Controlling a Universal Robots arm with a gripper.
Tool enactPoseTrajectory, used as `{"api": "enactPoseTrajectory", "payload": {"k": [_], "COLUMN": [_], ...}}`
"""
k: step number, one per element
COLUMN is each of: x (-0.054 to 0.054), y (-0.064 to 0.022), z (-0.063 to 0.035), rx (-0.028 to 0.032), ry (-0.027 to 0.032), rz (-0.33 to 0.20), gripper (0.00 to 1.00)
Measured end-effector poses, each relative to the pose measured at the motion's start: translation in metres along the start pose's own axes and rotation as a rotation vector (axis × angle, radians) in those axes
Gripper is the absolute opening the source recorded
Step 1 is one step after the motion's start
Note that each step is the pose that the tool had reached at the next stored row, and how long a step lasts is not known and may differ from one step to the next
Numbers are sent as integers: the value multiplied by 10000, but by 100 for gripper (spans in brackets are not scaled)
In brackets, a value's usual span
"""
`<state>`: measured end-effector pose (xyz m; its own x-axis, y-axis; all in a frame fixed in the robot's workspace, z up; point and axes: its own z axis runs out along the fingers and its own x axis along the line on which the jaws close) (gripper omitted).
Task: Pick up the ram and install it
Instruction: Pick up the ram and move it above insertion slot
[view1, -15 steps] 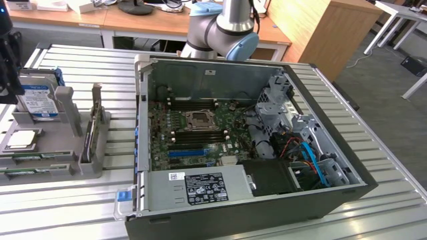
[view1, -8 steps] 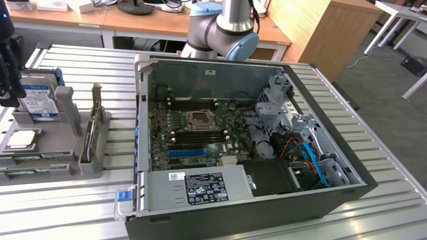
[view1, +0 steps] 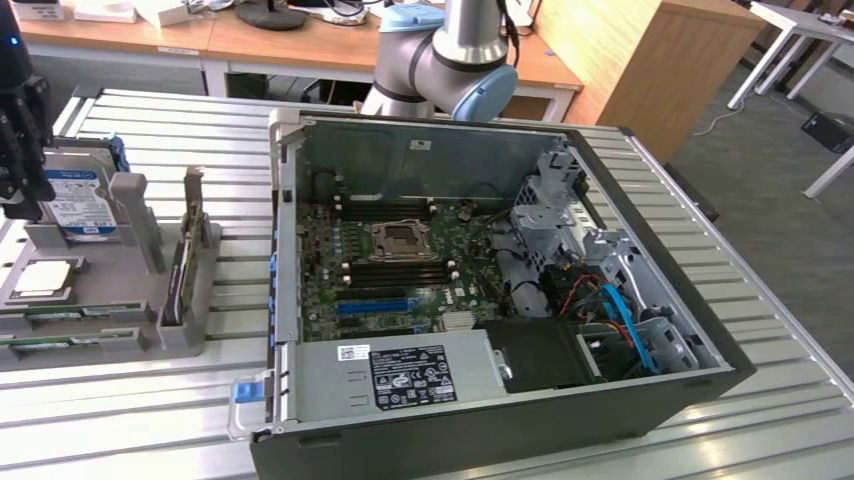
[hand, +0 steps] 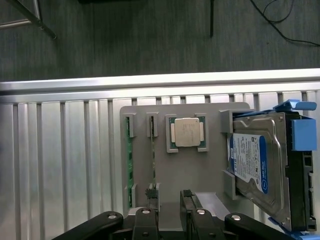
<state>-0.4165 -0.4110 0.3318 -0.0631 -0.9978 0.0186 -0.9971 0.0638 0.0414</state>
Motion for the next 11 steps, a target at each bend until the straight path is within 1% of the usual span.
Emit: {"api": "enactPoseTrajectory", "payload": {"k": [11], "x": [-2], "y": [-4], "z": [92], "rx": [0], "ry": [1], "rz": [0], "gripper": [31]}}
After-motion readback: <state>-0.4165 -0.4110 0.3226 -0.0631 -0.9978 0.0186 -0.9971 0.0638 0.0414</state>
